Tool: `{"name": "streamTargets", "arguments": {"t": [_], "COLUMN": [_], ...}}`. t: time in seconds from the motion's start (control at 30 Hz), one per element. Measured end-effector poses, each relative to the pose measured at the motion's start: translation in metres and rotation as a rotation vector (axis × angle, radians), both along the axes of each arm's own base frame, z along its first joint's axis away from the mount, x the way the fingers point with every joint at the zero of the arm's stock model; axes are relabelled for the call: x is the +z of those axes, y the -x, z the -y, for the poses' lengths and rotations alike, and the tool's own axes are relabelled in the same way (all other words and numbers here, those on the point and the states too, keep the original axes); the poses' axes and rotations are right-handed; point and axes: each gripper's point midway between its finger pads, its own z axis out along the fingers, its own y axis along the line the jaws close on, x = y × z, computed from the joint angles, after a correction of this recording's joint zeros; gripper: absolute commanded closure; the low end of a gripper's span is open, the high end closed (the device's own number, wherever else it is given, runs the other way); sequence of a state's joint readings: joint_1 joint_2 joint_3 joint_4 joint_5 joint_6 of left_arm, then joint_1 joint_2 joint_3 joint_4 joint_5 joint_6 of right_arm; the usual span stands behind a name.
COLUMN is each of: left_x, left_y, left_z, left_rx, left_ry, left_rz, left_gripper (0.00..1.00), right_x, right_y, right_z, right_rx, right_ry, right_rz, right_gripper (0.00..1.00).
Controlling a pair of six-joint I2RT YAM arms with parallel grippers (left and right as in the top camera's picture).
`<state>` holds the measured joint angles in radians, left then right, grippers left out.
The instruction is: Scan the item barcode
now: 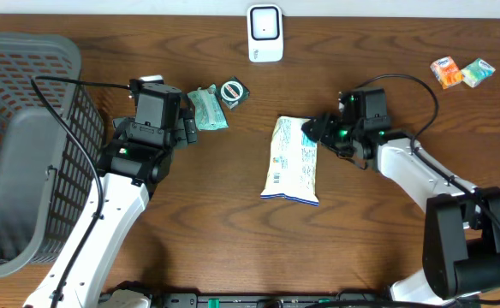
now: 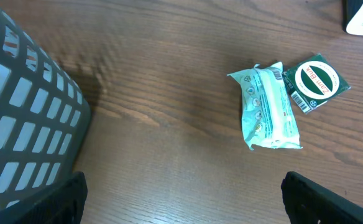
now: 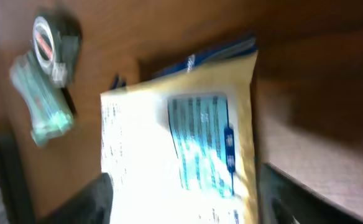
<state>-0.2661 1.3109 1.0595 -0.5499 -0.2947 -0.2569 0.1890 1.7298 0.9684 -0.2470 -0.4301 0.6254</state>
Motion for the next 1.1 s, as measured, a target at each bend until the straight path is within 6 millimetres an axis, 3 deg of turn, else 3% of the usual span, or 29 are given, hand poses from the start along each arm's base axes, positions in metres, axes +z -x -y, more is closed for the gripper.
{"name": "streamTargets", "arguments": {"t": [0.1, 0.23, 0.5, 0.53, 0.6, 0.73, 0.77, 0.93, 1.1], "left_x": [0.000, 0.000, 0.000, 0.000, 0.000, 0.000, 0.000, 0.000, 0.000], "left_y": [0.000, 0.000, 0.000, 0.000, 0.000, 0.000, 0.000, 0.000, 0.000], "left_z": [0.000, 0.000, 0.000, 0.000, 0.000, 0.000, 0.000, 0.000, 0.000], "left_rx": [0.000, 0.000, 0.000, 0.000, 0.000, 0.000, 0.000, 0.000, 0.000], "left_ry": [0.000, 0.000, 0.000, 0.000, 0.000, 0.000, 0.000, 0.000, 0.000], "left_rz": [0.000, 0.000, 0.000, 0.000, 0.000, 0.000, 0.000, 0.000, 0.000], "left_gripper": [0.02, 0.02, 0.02, 0.02, 0.02, 0.03, 0.02, 0.02, 0.02], "right_x": [-0.007, -0.015, -0.032, -0.033, -0.033, -0.043, -0.047, -0.045, -0.039], "right_y": [0.018, 0.034, 0.040, 0.039, 0.034, 0.037, 0.042, 0.046, 0.041], "right_z": [0.000, 0.001, -0.012, -0.018, -0.037, -0.066, -0.071, -0.082, -0.079], "right_rx": [0.051, 0.091, 0.130, 0.145, 0.184, 0.244, 0.259, 0.284, 0.291], "right_ry": [0.013, 0.039, 0.046, 0.029, -0.022, -0.102, -0.128, -0.219, -0.295], "right_rz": [-0.066, -0.117, -0.155, -0.150, -0.132, -0.153, -0.174, -0.184, -0.156], "right_gripper": [0.01, 0.01, 0.01, 0.04, 0.23, 0.92, 0.99, 0.99, 0.99]}}
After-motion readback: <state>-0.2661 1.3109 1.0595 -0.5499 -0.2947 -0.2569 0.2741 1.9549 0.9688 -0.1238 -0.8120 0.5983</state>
